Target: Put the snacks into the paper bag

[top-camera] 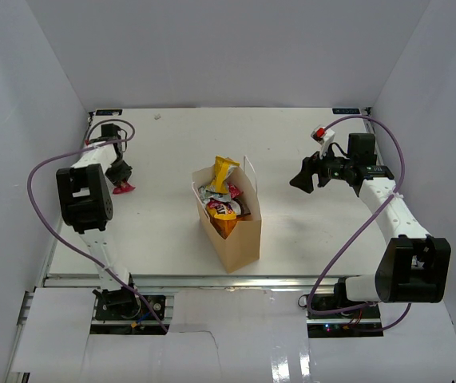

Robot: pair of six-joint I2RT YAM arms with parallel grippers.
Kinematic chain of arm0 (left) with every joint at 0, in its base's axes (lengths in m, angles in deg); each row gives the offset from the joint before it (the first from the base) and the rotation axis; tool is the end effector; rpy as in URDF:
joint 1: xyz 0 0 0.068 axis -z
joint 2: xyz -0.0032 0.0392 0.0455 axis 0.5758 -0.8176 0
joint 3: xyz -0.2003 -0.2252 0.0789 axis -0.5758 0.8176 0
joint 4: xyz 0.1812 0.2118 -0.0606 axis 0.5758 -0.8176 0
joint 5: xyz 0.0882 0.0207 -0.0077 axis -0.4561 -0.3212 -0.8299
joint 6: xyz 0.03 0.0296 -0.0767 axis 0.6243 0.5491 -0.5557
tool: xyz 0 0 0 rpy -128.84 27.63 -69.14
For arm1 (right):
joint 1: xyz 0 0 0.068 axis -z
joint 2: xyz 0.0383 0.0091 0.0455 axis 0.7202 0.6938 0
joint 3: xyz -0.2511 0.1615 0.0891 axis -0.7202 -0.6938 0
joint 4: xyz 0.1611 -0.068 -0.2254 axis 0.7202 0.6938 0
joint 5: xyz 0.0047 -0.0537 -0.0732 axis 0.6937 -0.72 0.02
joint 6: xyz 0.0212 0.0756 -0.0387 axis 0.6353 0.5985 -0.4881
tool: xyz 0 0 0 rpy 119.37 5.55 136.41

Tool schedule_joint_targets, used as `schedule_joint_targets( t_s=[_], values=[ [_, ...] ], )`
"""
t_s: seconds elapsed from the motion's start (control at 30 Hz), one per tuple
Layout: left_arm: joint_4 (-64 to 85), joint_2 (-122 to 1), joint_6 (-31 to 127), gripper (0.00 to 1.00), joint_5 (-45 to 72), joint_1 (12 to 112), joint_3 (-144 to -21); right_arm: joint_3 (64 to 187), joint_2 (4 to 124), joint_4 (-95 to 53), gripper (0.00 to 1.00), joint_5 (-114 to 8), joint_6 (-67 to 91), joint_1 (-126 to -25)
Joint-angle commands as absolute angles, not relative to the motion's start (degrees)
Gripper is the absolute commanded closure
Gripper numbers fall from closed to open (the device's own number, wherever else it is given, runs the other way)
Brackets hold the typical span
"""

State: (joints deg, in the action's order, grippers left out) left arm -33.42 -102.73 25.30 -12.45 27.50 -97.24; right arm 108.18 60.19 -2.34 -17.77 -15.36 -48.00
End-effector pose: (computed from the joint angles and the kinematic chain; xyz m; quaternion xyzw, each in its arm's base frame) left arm 0.4611 0.0857 0.1548 -0.3707 0.9044 0.1131 0.1784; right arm 0.3283 0.0641 0.2970 -0.3185 0.7914 0.2610 0.4518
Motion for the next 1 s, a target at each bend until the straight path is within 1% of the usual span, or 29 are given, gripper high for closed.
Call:
schedule_joint_targets(
  t_s=[0.0,0.03,0.1,0.13,0.17,0.2,0.3,0.37,0.47,0.63,0.8,0.97],
  values=[
    [-30.63,-96.68,27.19,0.67,-3.24,27.25,-94.58,107.97,60.20,-3.99,0.16,-17.18,-15.43,-47.82],
    [-28.71,-94.92,28.68,0.71,-1.04,27.25,-92.40,107.89,60.20,-3.90,0.16,-16.92,-15.52,-47.74],
    [-23.37,-88.25,30.18,0.74,9.04,27.33,-89.14,107.89,60.28,-3.90,0.16,-15.96,-15.87,-47.74],
    [-21.07,-85.53,31.84,0.75,13.00,27.34,-84.69,107.80,60.28,-3.81,0.16,-15.69,-15.87,-47.74],
    [-18.17,-80.10,32.46,0.75,17.74,27.25,-82.29,107.80,60.37,-3.72,0.16,-15.34,-15.96,-47.74],
    [-13.27,-77.61,32.99,0.76,26.84,27.25,-80.27,107.80,60.46,-3.72,0.16,-15.25,-16.31,-47.82],
    [-5.95,-70.15,32.13,0.77,40.68,27.51,-74.28,107.71,60.81,-3.46,0.16,-15.34,-16.57,-47.82],
    [-3.48,-67.41,31.24,0.78,45.45,28.56,-72.09,107.71,60.99,-3.46,0.16,-15.16,-16.66,-47.82],
    [0.31,-63.53,29.32,0.78,50.30,30.58,-71.11,107.97,61.16,-3.28,0.16,-14.90,-16.57,-47.74],
    [4.35,-60.81,27.46,0.78,52.41,34.62,-74.88,107.97,61.43,-3.02,0.16,-14.37,-16.31,-47.74],
    [8.31,-61.33,25.71,0.77,56.37,41.47,-79.62,107.80,61.25,-3.02,0.16,-14.28,-16.14,-47.74],
    [11.73,-61.94,24.91,0.75,61.46,45.61,-80.16,107.45,60.55,-3.02,0.16,-14.63,-16.22,-47.83]
  ],
)
